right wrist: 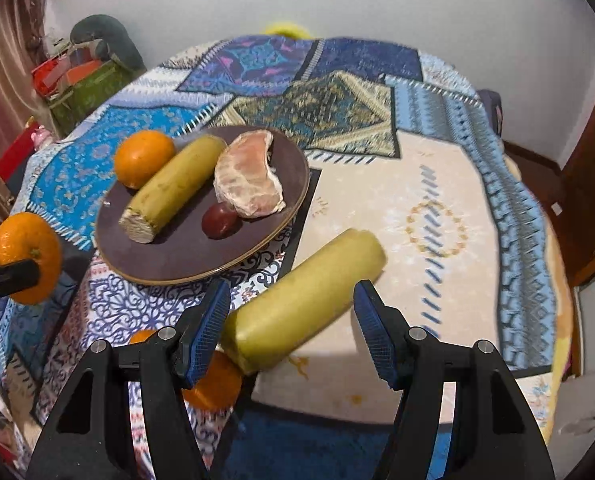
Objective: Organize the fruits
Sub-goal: 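Grasp the second yellow cylinder with the right tool while the left holds the orange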
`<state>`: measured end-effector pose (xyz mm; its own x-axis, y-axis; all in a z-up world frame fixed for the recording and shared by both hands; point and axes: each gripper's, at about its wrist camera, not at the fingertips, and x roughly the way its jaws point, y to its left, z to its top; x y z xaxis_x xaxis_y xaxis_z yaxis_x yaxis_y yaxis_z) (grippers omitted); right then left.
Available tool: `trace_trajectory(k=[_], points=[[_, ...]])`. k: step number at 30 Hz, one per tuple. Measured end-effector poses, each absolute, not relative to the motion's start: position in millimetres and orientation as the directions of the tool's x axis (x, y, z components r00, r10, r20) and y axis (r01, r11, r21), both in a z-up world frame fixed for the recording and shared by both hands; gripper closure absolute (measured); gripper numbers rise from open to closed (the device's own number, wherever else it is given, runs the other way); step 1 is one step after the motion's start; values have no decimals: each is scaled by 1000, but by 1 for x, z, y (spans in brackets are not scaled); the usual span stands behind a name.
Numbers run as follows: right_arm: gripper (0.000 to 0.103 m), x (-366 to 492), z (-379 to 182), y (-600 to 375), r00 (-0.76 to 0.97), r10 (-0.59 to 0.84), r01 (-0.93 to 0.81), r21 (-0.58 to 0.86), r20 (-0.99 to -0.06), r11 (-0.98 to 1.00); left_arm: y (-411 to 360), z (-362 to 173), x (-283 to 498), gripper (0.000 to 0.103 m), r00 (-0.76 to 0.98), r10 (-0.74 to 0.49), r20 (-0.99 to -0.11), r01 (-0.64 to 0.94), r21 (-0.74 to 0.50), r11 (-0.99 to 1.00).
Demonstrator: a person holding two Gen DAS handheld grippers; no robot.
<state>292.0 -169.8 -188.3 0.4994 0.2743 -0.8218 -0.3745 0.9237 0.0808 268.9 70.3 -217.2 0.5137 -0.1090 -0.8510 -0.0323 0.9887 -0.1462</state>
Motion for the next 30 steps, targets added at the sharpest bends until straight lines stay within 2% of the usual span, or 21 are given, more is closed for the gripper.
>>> trace_trajectory(k=[4,6,9,11,13,16,26,30], points=[[29,297,-200,-172,487,278,-342,112,-828,933,72,-223,271,43,510,-107,-854,-35,-145,989],[28,298,-204,-171,484,271,-343,105,-832,934,70,-226,272,43,506,-113,-855,-34,-150,988],[33,302,-205,-172,473,275,-347,111,-837,931,66,-226,272,43,507,-116,-854,-23,-148,989],[43,299,-204,-177,473,280,-355,110,-836,928,62,-224,270,43,511,-118,-851,-12,-145,989],[57,297,-201,-182,466,299,-370,123,-833,921,59,-222,269,43,515,-121,-848,-3,-143,990],[67,288,-198,-193,462,302,-391,114,-834,913,55,-217,266,43,524,-126,-843,8,-143,990],[68,284,-197,-204,444,266,-409,70,-856,910,51,-209,264,43,542,-133,-830,22,-145,989],[65,297,-203,-197,435,265,-410,73,-860,909,52,-210,265,43,542,-128,-831,20,-139,990]])
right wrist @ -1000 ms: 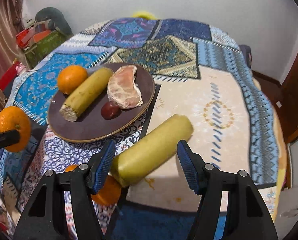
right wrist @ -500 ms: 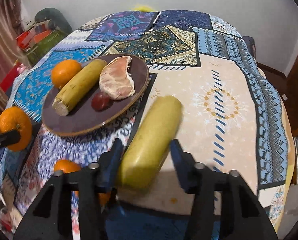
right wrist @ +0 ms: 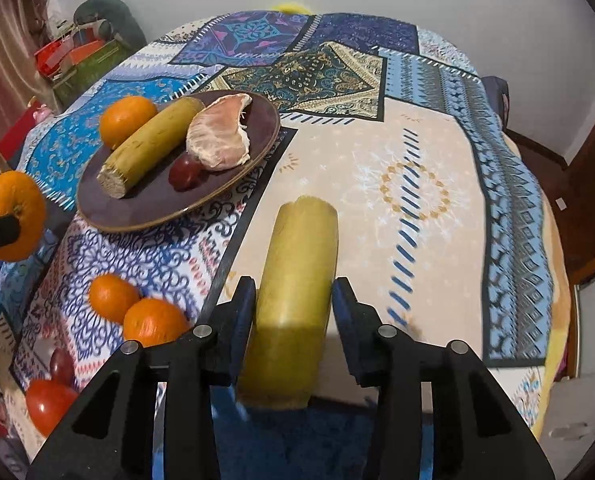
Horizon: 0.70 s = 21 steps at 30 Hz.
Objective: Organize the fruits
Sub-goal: 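Grasp the second yellow cylinder with the right tool while the left holds the orange, then set the orange and yellow cylinder onto the brown plate with both tools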
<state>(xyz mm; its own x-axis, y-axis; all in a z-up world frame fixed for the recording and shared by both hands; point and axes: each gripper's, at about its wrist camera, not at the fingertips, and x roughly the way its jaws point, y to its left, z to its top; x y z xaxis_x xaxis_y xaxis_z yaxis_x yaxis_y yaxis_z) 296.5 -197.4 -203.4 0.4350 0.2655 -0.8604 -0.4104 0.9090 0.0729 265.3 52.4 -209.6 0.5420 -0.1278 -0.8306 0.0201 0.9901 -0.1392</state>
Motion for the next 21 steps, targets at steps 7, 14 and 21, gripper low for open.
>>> trace_trajectory(k=[7,14,21], points=[[68,313,-213,-192,431,281,-396,100,-858,913,56,-212,269,43,539,-124,-833,11,-140,990],[69,299,-189,-195,486,313,-394,115,-816,912,58,-203,272,43,560,-121,-820,14,-137,991],[70,287,-148,-179,539,366,-454,105,-759,885,62,-186,281,43,592,-117,-797,12,-137,991]])
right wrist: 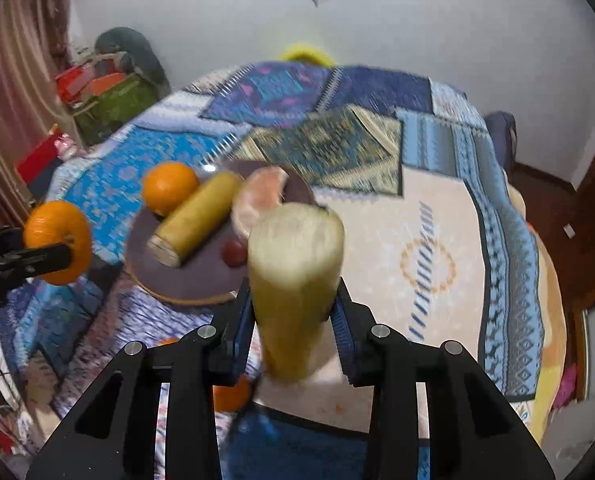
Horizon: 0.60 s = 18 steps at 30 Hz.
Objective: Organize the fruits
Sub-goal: 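Set the orange and yellow cylinder onto the brown plate with both tools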
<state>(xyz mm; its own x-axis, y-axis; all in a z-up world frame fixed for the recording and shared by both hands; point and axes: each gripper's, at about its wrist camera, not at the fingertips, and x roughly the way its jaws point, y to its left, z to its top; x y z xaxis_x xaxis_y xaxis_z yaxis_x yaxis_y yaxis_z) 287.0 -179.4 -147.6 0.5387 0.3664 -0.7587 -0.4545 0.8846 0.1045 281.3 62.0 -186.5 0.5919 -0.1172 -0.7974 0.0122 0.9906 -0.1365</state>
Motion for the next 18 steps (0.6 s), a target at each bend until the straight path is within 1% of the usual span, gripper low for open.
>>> trace_trajectory(k=[8,13,18], points=[[71,289,-130,-146,540,434,-523,116,-721,845,64,-189,303,43,592,-117,-798,13,-136,991],[71,294,-135,-129,512,458,-551,132,-726,824,62,-205,318,43,565,-122,-816,16,-137,990],[71,299,-145,-116,498,449,-564,116,-742,817,60,-220,332,43,540,-130,-831,21,-140,990]])
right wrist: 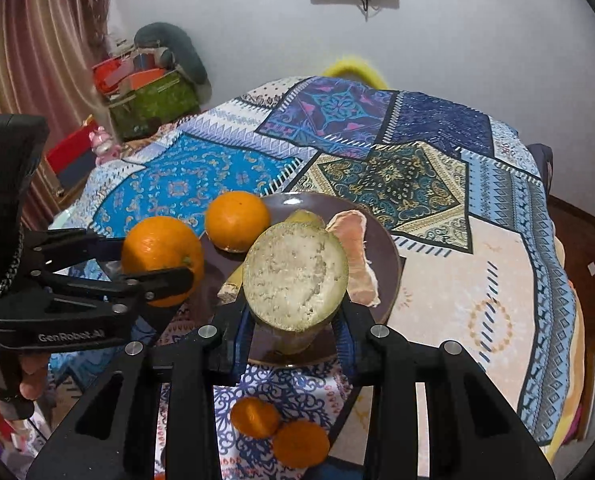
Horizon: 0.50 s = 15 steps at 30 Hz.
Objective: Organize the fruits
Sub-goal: 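Set the orange and yellow cylinder onto the brown plate with both tools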
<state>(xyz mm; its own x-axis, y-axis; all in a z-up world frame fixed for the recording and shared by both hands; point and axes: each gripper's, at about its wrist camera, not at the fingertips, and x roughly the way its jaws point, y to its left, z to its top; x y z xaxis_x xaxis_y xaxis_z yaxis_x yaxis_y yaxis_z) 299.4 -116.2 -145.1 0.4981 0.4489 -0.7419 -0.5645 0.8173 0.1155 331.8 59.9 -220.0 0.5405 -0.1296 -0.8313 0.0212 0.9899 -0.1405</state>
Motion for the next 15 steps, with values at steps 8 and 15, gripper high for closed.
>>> trace_trajectory(k=[8,15], points=[[70,313,-159,-104,470,466,-577,139,-749,805,59,-226,347,43,543,-149,-827,29,-159,987],[70,321,-164,-104,461,483,-574,165,-745,802,61,-227,347,43,539,-164,-826,53,-161,986]])
